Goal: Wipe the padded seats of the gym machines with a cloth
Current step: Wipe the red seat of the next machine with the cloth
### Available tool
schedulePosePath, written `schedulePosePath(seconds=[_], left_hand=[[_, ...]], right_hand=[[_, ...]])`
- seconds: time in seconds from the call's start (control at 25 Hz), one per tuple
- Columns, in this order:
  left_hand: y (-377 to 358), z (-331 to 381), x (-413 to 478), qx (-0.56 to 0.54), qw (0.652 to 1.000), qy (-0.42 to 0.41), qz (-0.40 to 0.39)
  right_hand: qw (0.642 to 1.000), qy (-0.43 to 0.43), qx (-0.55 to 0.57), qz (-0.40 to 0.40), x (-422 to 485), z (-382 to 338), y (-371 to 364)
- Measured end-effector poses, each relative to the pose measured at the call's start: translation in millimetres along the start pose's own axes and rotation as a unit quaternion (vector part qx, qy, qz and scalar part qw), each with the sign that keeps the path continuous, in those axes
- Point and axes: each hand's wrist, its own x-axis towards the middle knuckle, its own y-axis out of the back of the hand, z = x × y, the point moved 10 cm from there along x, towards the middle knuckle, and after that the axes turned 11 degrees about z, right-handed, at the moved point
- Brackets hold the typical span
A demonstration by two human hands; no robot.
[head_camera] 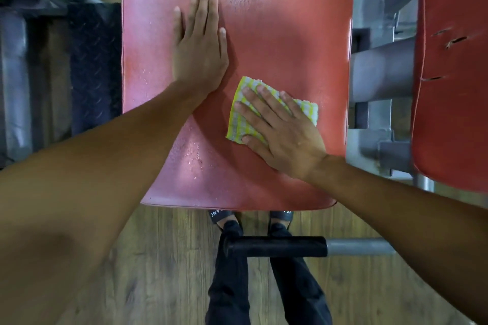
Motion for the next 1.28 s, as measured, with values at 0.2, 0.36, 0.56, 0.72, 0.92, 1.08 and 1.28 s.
schedulePosePath(seconds=[0.2,0.36,0.56,0.72,0.92,1.08,1.28], left_hand=[[29.2,4.1,-28.5,-0.072,0.994,0.073,0.032],[49.7,23.5,-100.2,-0.169,0.976,0.127,0.046],[58.7,44.6,-171.1,-0.214,0.936,0.275,0.059],[42.9,92.6,-173.8,-0.172,0.935,0.309,0.019],[10.6,107.3,-175.3,-0.102,0.921,0.377,-0.016],[12.2,106.1,-178.5,-0.077,0.947,0.312,0.002],[20.0,93.8,-190.0,-0.083,0.983,0.165,-0.014]], right_hand=[[0.996,-0.091,0.003,0.006,-20.8,-16.3,-2.0],[0.99,-0.137,-0.011,-0.012,-31.5,-31.2,-2.3],[0.873,-0.315,0.361,0.095,-40.8,15.8,31.4],[0.89,-0.325,0.284,0.149,-39.2,76.5,44.9],[0.91,-0.303,0.264,0.107,-27.5,87.2,24.5],[0.923,-0.3,0.216,0.103,-26.9,84.2,22.6],[0.927,-0.321,0.156,0.112,-26.1,78.6,23.8]])
